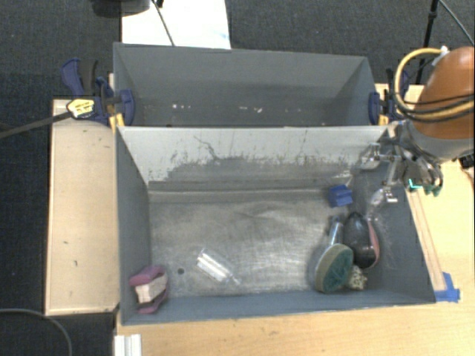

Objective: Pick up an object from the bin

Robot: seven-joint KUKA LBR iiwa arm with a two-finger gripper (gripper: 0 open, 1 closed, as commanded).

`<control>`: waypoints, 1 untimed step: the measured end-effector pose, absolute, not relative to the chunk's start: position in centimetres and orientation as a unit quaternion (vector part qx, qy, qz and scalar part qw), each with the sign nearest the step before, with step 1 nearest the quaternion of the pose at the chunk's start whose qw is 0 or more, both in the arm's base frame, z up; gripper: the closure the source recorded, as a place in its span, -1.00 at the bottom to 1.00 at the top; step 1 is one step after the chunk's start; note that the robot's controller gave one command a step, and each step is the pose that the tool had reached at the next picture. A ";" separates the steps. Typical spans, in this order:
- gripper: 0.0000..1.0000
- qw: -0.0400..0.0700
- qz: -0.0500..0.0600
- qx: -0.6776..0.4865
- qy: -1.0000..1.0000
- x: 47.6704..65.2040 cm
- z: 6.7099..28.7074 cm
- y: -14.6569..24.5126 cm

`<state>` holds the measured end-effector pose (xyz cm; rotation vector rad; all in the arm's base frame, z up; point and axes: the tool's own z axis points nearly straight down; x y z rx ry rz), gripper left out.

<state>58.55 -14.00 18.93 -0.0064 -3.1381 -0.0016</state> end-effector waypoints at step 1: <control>-1.00 -0.008 0.000 0.184 -0.983 53.2 7.3 -10.9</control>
Offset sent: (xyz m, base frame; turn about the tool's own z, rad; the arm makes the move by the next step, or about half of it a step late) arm -0.0585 0.0276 -0.1193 -0.3750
